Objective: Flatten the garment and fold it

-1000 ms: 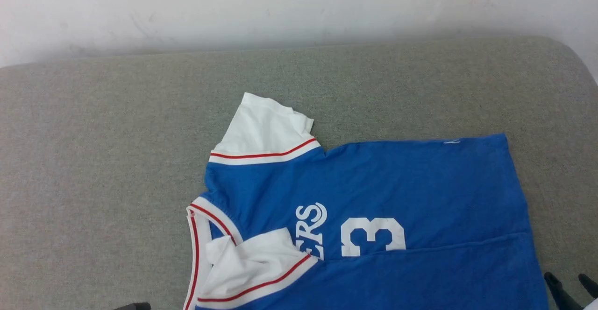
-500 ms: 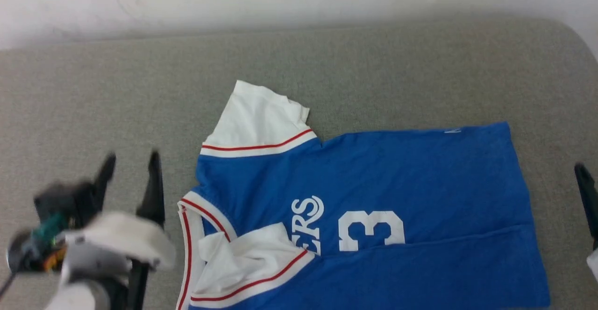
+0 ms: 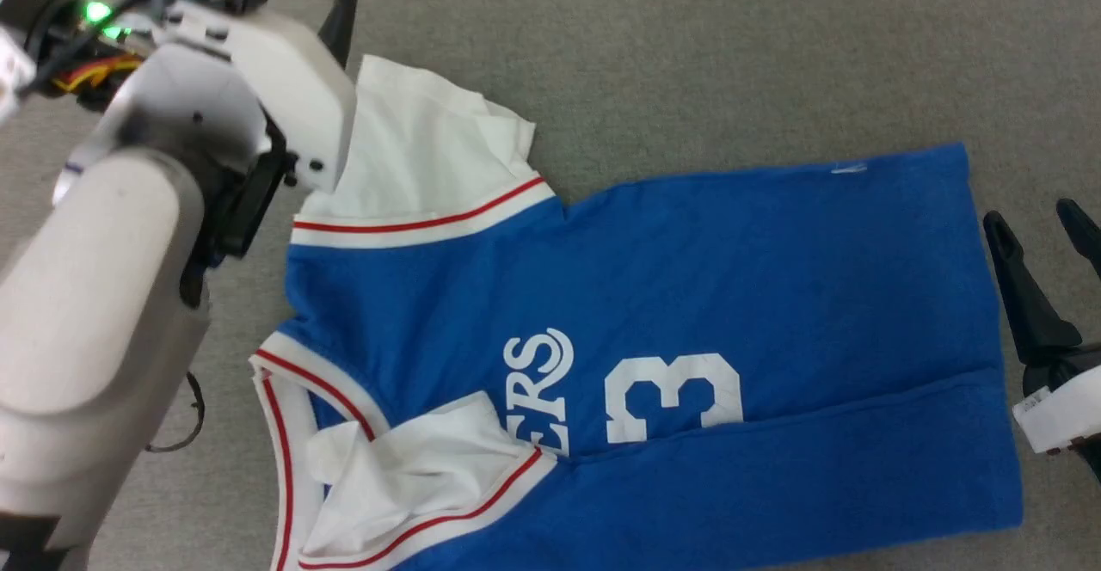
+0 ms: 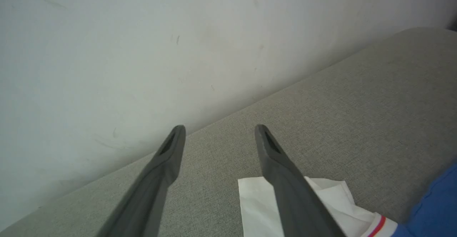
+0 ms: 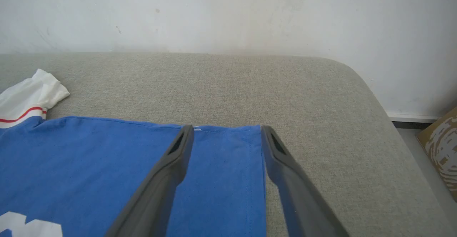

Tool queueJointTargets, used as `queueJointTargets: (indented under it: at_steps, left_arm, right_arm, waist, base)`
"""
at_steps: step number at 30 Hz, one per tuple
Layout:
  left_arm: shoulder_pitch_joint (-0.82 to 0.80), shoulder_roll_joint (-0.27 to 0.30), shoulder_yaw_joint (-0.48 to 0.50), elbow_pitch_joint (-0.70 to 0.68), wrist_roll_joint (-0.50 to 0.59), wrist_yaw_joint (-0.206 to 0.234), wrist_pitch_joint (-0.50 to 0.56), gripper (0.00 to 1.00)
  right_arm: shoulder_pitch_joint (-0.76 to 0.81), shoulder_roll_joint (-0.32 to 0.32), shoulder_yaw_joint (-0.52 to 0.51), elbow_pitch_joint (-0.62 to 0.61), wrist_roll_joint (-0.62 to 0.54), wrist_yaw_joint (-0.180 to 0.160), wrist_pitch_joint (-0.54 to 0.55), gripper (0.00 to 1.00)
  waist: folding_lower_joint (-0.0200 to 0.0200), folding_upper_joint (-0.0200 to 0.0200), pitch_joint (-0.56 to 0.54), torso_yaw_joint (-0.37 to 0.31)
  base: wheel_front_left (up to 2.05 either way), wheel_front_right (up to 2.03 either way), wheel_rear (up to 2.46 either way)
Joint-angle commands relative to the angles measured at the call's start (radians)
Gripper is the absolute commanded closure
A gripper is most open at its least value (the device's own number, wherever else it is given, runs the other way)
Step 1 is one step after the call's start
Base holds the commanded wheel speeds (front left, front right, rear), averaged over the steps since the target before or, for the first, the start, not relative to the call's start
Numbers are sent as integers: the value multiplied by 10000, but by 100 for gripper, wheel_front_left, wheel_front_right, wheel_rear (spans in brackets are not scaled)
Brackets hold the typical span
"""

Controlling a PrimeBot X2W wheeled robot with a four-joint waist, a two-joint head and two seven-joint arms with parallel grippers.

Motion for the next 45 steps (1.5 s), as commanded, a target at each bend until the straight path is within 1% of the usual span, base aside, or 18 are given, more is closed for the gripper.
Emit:
queueJointTargets:
  at_steps: [1,3,6,9,10,15,16,17,18,20,23,27,31,35,37,40,45]
  left_arm:
    - [-355,-83,-161,390,-116,-213,402,0]
    - [-682,-90,-310,869,-218,-428,964,0]
    - [-887,-55,-457,1421,-346,-553,1691,0]
    - [-848,74,-485,1796,-421,-475,2220,0]
    - [-848,74,-485,1796,-421,-475,2220,0]
    - [-523,360,-480,2070,-490,-185,2916,0]
    - [-449,431,-503,2088,-485,-156,3037,17]
    - [-377,494,-523,2085,-505,-161,3125,77]
    - [-295,534,-526,2071,-574,-186,3195,100]
    - [-120,550,-501,1992,-801,-240,3328,100]
    - [56,531,-437,1800,-963,-198,3255,100]
    - [221,471,-375,1571,-973,-107,2823,100]
    - [329,418,-319,1395,-957,-37,2390,100]
    - [383,354,-340,1279,-932,10,2168,100]
    - [372,293,-374,1232,-919,41,2126,100]
    - [331,189,-436,1177,-884,94,2083,100]
    - [217,-2,-512,1169,-868,150,1992,100]
  right_arm:
    - [-239,5,86,161,120,-19,-150,0]
    - [-366,-50,241,343,211,-19,-272,0]
    - [-525,-119,389,564,280,-19,-465,0]
    - [-631,-144,513,707,284,-19,-576,0]
    - [-631,-144,513,707,284,-19,-576,0]
    - [-756,-227,661,907,389,-19,-722,0]
    - [-790,-261,669,961,415,-19,-755,0]
    - [-822,-293,678,1005,434,-19,-783,0]
    - [-854,-319,686,1036,446,-19,-800,0]
    - [-918,-377,698,1056,451,-19,-821,0]
    - [-1023,-538,727,979,447,-19,-782,0]
    - [-1364,-1074,640,779,359,-19,-654,0]
    - [-2021,-1555,436,758,350,-19,-428,0]
    - [-2693,-1972,721,1361,501,-19,314,0]
    - [-2934,-2229,1202,1685,661,-19,910,0]
    - [-3376,-2452,1759,2243,952,-19,1524,0]
    - [-3971,-2461,2257,3173,1596,-19,1946,0]
  waist:
    - [-4,-1,759,-552]
    - [-4,-1,956,-705]
    - [-4,-1,1192,-900]
    - [-4,-1,1389,-1064]
    - [-4,-1,1389,-1064]
    - [-4,-1,1550,-1198]
    - [-4,-1,1571,-1205]
    - [-4,-1,1589,-1209]
    - [-4,-1,1602,-1210]
    - [-4,-1,1610,-1191]
    - [-4,-1,1550,-1105]
    - [-4,-1,1357,-931]
    - [-4,-1,1205,-745]
    - [-4,-1,1191,-540]
    - [-4,-1,1244,-448]
    - [-4,-1,1369,-331]
    - [-4,-1,1582,-121]
  base:
    - [0,0,0]
    - [0,0,0]
    - [0,0,0]
    - [0,0,0]
    - [0,0,0]
    - [0,0,0]
    - [0,0,0]
    - [0,0,0]
    - [0,0,0]
    - [0,0,0]
    - [0,0,0]
    - [0,0,0]
    - [0,0,0]
    - [0,0,0]
    - [0,0,0]
    - [0,0,0]
    - [0,0,0]
